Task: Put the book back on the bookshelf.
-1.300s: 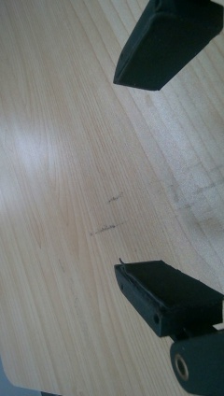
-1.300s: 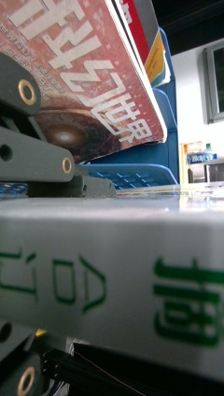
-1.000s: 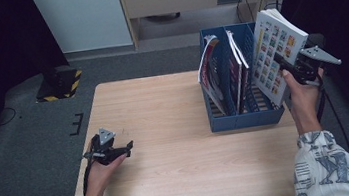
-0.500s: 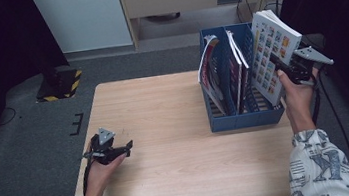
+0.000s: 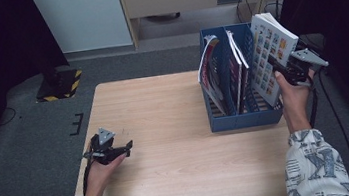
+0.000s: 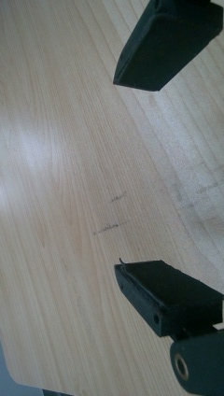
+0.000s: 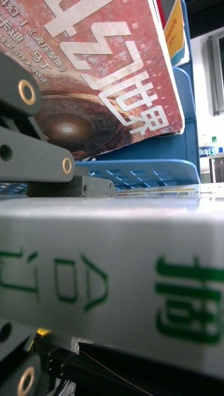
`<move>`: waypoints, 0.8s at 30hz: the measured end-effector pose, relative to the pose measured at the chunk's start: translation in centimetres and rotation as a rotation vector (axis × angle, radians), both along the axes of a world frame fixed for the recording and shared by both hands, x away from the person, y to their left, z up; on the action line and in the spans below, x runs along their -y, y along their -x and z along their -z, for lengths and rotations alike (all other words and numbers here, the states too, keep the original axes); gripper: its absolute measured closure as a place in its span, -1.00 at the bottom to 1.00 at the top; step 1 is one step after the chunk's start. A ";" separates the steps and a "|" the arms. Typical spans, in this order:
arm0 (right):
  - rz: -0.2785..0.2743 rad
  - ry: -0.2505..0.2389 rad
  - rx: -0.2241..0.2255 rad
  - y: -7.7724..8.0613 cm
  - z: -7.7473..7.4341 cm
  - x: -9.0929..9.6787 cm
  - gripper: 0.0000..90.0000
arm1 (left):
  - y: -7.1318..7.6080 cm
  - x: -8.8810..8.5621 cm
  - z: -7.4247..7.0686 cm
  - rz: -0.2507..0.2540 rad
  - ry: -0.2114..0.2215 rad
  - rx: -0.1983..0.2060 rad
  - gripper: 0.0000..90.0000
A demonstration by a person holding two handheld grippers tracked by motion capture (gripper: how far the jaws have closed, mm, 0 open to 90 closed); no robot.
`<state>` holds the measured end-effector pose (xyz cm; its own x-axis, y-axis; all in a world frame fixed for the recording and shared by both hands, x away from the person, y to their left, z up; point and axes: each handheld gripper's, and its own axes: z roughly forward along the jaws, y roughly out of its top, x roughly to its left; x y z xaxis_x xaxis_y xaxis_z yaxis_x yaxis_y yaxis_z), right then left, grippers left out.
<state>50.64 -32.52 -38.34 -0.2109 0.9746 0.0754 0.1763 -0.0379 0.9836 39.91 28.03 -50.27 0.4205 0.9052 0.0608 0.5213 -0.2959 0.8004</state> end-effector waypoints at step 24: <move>-0.009 -0.001 -0.044 -0.2 1.8 -0.6 0.65 | 0.0 0.1 -0.1 0.002 -0.002 0.003 -0.81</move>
<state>50.80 -31.91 -40.13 -0.2157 0.9727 0.0856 0.2194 -0.0371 0.9749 39.86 27.94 -50.13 0.4221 0.9043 0.0638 0.5182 -0.2984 0.8015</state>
